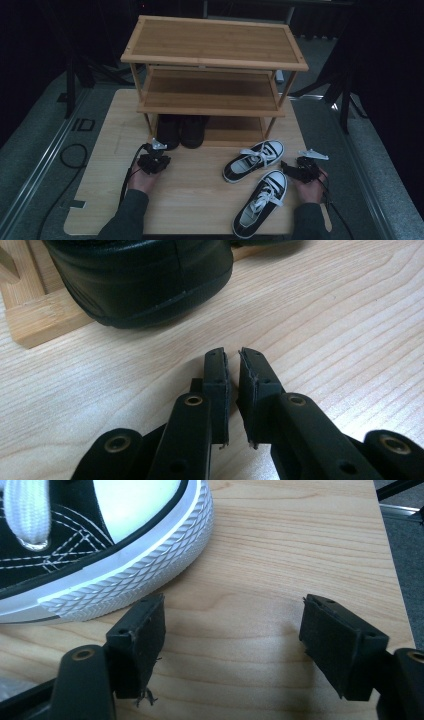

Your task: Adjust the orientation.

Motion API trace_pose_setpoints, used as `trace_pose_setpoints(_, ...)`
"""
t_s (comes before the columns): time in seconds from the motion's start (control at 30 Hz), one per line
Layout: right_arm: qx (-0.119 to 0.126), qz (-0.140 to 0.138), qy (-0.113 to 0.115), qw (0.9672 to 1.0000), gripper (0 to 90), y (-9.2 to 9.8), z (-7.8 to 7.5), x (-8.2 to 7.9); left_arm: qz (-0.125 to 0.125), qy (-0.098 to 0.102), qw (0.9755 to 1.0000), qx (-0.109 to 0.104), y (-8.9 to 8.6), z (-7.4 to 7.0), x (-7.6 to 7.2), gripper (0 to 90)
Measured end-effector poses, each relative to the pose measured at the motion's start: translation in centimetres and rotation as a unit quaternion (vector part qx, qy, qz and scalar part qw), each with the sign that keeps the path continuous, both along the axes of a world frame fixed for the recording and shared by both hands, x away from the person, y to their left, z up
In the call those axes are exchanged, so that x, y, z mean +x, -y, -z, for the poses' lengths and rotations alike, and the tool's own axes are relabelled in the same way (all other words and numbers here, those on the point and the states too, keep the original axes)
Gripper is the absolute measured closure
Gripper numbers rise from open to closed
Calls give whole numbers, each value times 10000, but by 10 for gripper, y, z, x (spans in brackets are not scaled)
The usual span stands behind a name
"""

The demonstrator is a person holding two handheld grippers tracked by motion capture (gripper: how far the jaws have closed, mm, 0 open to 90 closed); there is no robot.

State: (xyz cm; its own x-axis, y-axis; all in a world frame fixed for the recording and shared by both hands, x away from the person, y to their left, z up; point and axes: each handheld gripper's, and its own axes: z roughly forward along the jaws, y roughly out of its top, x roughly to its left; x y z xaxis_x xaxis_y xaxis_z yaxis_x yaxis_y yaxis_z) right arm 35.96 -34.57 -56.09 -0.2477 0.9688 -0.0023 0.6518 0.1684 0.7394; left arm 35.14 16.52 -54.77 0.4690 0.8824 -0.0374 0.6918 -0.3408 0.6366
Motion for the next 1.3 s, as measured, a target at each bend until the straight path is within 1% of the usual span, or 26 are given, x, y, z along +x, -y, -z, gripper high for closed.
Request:
trace_pose_setpoints(0.07, -8, -20, -9, 10000, 252, 0, 0, 1, -2, 30, 10000, -44, 0, -1, -2, 817)
trace_pose_setpoints(0.1, -37, -99, -83, 9999, 255, 1, -1, 3, 37, 81, 10000, -20, 0, -1, -4, 803)
trace_pose_setpoints(0.13, -44, -120, -96, 9999, 270, 2, -2, 3, 37, 81, 10000, -20, 0, -1, -4, 798)
trace_pose_setpoints(0.17, -45, -175, -91, 9998, 333, 3, -3, 3, 48, 145, 9999, -6, -1, -2, -6, 794)
trace_pose_setpoints(0.27, -43, -256, -115, 9996, 454, 5, -5, 3, 65, 187, 9998, -20, -3, -3, -9, 789)
trace_pose_setpoints(0.3, -42, -286, -122, 9995, 525, 6, -6, 4, 61, 189, 9998, -21, -3, -3, -10, 788)
trace_pose_setpoints(0.33, -42, -286, -122, 9995, 525, 6, -6, 4, 61, 189, 9998, -21, -3, -3, -10, 787)
trace_pose_setpoints(0.37, 20, -390, -113, 9992, 667, 6, -10, 7, 33, 273, 9996, 10, -2, -2, -14, 788)
trace_pose_setpoints(0.43, -5, -486, -55, 9988, 772, 5, -14, 9, 59, 287, 9995, 65, -1, -2, -15, 787)
trace_pose_setpoints(0.47, -30, -504, -53, 9987, 814, 3, -17, 11, 59, 287, 9995, 65, -1, -2, -15, 787)
trace_pose_setpoints(0.5, -142, -514, -28, 9986, 850, 1, -20, 14, 78, 288, 9995, 39, 0, -2, -15, 784)
trace_pose_setpoints(0.53, -142, -514, -28, 9986, 850, 1, -20, 14, 78, 288, 9995, 39, 0, -2, -15, 783)
trace_pose_setpoints(0.57, -223, -495, 16, 9985, 898, -1, -27, 20, 80, 297, 9995, 40, 0, -2, -16, 781)
trace_pose_setpoints(0.7, -329, -529, -33, 9981, 900, -4, -39, 35, 48, 288, 9996, 13, -2, -1, -15, 776)
trace_pose_setpoints(0.73, -329, -529, -33, 9981, 900, -4, -39, 35, 48, 288, 9996, 13, -2, -1, -15, 775)
trace_pose_setpoints(0.77, -331, -528, -131, 9980, 900, -4, -41, 44, 11, 301, 9995, -12, -2, -1, -15, 776)
trace_pose_setpoints(0.83, -374, -494, -281, 9977, 900, -5, -41, 53, 8, 293, 9996, -21, -3, -1, -15, 776)
trace_pose_setpoints(0.9, -337, -519, -370, 9974, 900, -4, -40, 60, 14, 284, 9996, -3, -3, -1, -15, 776)
trace_pose_setpoints(0.93, -337, -519, -370, 9974, 900, -4, -40, 60, 14, 284, 9996, -3, -3, -1, -15, 776)
trace_pose_setpoints(0.97, -381, -506, -509, 9967, 900, -3, -37, 66, 21, 266, 9996, -22, -2, 0, -15, 776)
trace_pose_setpoints(1.0, -381, -506, -509, 9967, 900, -3, -37, 66, 21, 266, 9996, -22, -2, 0, -15, 776)
trace_pose_setpoints(1.03, -408, -522, -615, 9959, 900, -3, -33, 69, 31, 255, 9997, -27, -2, 0, -15, 776)
trace_pose_setpoints(1.07, -382, -550, -658, 9956, 900, -3, -32, 69, 33, 247, 9997, -32, -1, 1, -15, 776)
trace_pose_setpoints(1.2, -368, -727, -709, 9941, 900, -6, -28, 70, 29, 223, 9997, -23, -1, 1, -14, 774)
trace_pose_setpoints(1.23, -399, -713, -694, 9942, 900, -7, -29, 70, 11, 236, 9997, -12, -1, 1, -14, 774)
trace_pose_setpoints(1.3, -357, -679, -721, 9944, 900, -7, -30, 69, -6, 260, 9997, 5, -1, 1, -14, 775)
